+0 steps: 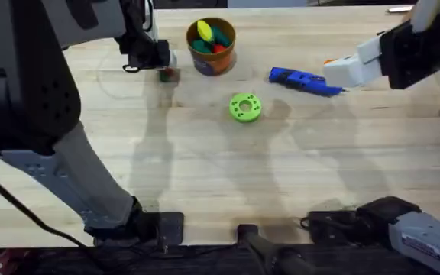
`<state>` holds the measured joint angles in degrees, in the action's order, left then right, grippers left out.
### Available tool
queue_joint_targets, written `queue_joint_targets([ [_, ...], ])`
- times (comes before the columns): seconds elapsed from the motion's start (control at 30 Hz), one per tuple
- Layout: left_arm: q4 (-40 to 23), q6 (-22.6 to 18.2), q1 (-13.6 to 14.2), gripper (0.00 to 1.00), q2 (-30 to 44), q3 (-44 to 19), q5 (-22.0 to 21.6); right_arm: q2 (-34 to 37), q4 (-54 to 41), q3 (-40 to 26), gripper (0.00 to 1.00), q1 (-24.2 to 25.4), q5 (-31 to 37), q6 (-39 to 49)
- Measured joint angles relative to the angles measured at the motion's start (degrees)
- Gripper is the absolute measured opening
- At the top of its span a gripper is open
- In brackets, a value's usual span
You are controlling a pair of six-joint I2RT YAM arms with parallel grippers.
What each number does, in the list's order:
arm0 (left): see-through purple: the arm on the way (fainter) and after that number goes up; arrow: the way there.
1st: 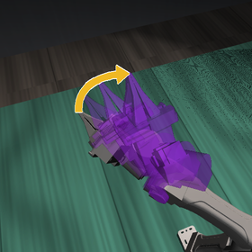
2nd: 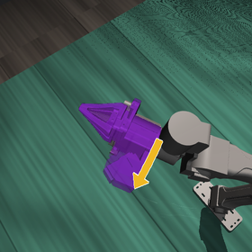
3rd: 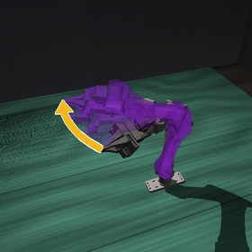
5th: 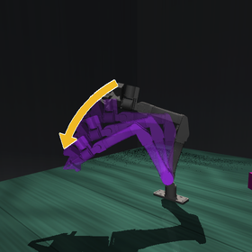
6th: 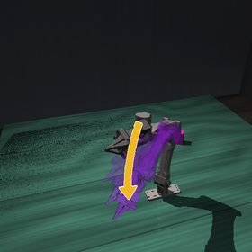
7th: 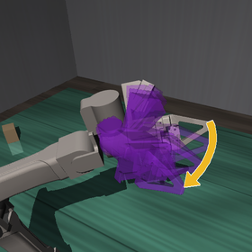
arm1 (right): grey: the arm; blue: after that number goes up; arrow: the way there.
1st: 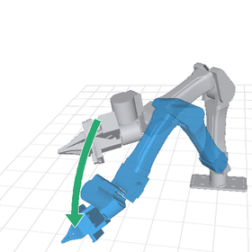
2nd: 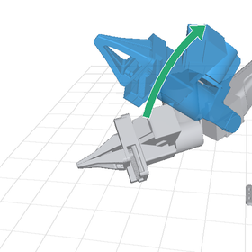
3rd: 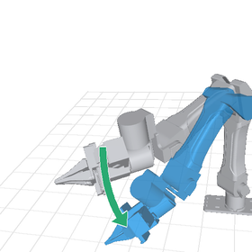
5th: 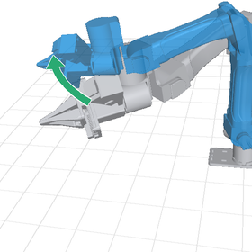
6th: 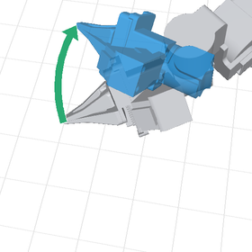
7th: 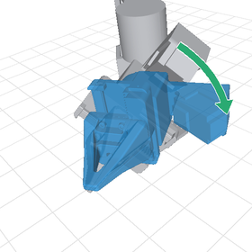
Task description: Pick up the gripper from the table and insert it into the empty holder that is missing its gripper. Then pick up a screw, insert it into the mounting hole, and use the screwdriver to tighten it. Finally, clean up the table by picking up the vegetable and placing it into the bucket.
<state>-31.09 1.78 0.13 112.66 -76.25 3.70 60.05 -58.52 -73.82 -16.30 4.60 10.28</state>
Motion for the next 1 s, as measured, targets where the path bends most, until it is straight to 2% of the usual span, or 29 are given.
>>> queue_joint_targets([
  [0.03,0.04,-0.05,0.15,0.071,0.0,-0.11,-0.1,0.0,0.02,0.0,0.976,-0.02,0.0,0.0],
  [0.07,0.04,-0.15,0.26,0.027,0.0,-0.23,-0.08,0.0,0.02,0.0,0.976,0.0,0.0,0.0],
  [0.17,-1.05,-0.04,0.32,0.021,0.13,-0.65,-0.11,0.0,0.02,0.0,0.976,0.0,0.0,0.0],
  [0.37,-9.48,0.0,0.26,0.021,0.02,-4.5,-0.36,0.0,0.02,0.0,0.976,0.0,0.0,0.0],
  [0.5,-11.26,-0.02,0.28,0.02,-2.16,-10.55,0.03,0.02,0.0,0.0,0.976,-0.02,0.0,0.0],
  [0.67,-14.0,-0.04,0.68,0.02,-7.54,-19.87,4.52,0.0,0.02,0.0,0.976,0.0,0.0,0.0],
  [0.8,-15.42,-0.24,3.44,0.02,-10.25,-23.51,9.16,0.0,0.0,0.0,0.976,-0.02,0.0,0.0],
  [1.0,-16.26,-1.56,10.33,0.02,-8.7,-23.55,12.42,0.0,0.02,0.0,0.976,-0.02,0.0,0.0],
])
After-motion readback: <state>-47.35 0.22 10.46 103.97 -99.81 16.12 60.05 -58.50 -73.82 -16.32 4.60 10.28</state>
